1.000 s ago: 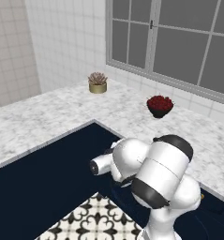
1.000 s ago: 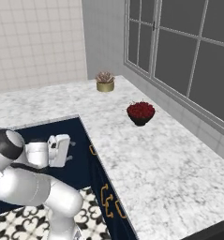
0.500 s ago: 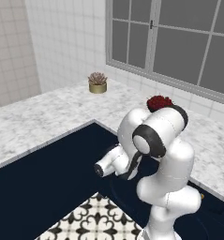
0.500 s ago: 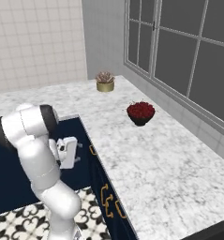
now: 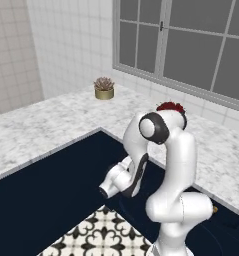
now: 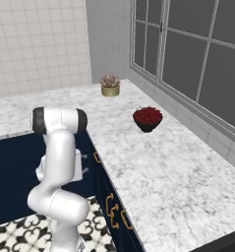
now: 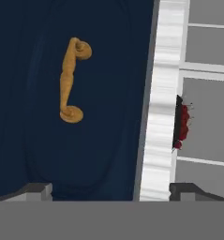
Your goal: Take a straw from the drawer in front and place it inside the glass cup on the dining counter.
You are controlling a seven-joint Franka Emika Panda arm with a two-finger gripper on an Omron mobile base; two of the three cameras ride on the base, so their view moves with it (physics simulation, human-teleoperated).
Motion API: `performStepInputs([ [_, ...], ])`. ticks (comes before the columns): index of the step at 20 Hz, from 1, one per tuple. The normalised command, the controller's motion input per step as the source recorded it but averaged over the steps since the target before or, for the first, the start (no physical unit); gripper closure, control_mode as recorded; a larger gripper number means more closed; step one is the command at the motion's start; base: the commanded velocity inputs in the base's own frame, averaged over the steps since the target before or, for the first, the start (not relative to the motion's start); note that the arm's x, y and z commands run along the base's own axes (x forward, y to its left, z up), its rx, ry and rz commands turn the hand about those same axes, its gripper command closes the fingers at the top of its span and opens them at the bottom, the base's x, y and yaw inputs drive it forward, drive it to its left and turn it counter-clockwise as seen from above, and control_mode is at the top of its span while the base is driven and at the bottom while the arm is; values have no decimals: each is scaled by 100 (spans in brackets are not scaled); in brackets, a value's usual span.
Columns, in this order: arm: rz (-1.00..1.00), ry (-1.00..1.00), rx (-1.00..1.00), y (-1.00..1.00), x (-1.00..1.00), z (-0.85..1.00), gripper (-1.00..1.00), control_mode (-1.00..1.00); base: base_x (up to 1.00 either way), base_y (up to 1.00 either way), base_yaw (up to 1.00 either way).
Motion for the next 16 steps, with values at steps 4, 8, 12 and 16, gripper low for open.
performStepInputs([
  [4, 0, -5, -3, -6, 41, -6, -100, -100, 0, 0, 0],
  [8, 0, -8, 1, -16, 35, 0, -100, -100, 0, 0, 0],
  [12, 0, -4, 3, -26, 38, 0, -100, -100, 0, 0, 0],
  [16, 0, 0, 7, -19, 43, -1, -100, -100, 0, 0, 0],
])
